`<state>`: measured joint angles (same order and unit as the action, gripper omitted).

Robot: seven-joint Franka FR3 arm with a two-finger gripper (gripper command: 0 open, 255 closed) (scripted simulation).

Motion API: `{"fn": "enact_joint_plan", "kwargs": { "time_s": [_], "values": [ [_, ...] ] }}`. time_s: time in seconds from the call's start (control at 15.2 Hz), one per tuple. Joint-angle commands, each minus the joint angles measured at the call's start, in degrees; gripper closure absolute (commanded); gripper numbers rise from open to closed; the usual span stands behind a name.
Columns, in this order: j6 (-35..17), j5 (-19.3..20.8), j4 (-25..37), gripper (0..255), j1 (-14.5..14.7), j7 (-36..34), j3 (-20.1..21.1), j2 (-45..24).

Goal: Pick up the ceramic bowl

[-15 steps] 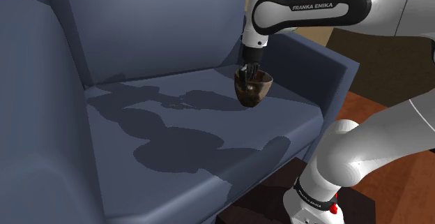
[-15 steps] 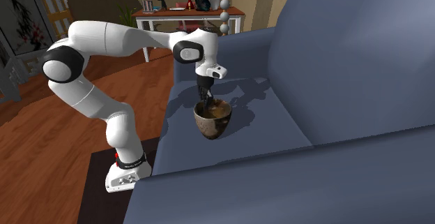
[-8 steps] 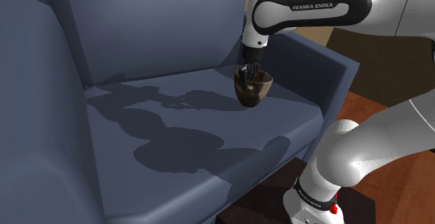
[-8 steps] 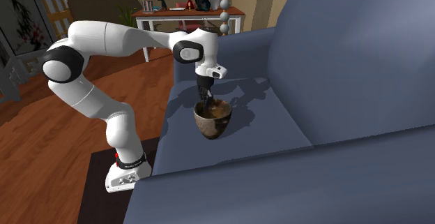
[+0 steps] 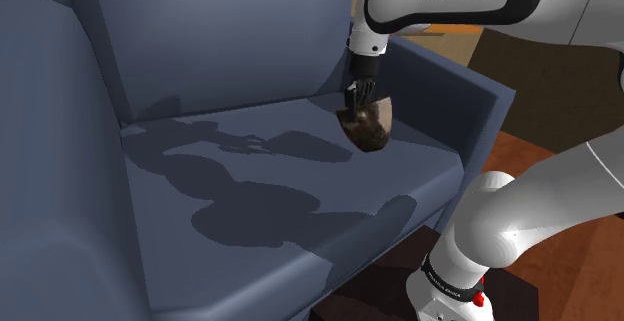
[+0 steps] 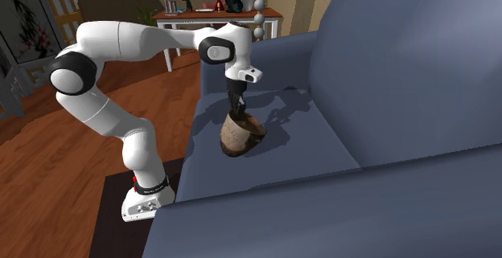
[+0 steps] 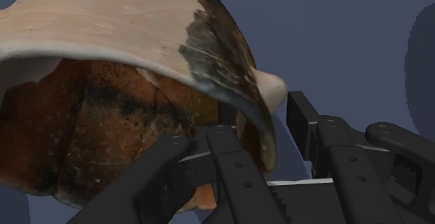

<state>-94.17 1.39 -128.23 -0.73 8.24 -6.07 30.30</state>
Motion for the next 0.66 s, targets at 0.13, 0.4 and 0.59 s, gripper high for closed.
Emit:
{"fn": "enact_joint_plan", "kwargs": {
  "time_s": [0.13, 0.4, 0.59],
  "values": [
    [3.19, -0.03, 3.55, 255, 0.02, 0.07, 0.02, -0.29],
    [6.18, -0.12, 7.11, 255, 0.08, 0.05, 0.09, -0.86],
    [7.04, -0.15, 8.16, 255, 0.1, 0.05, 0.11, -1.05]
  ]
}}
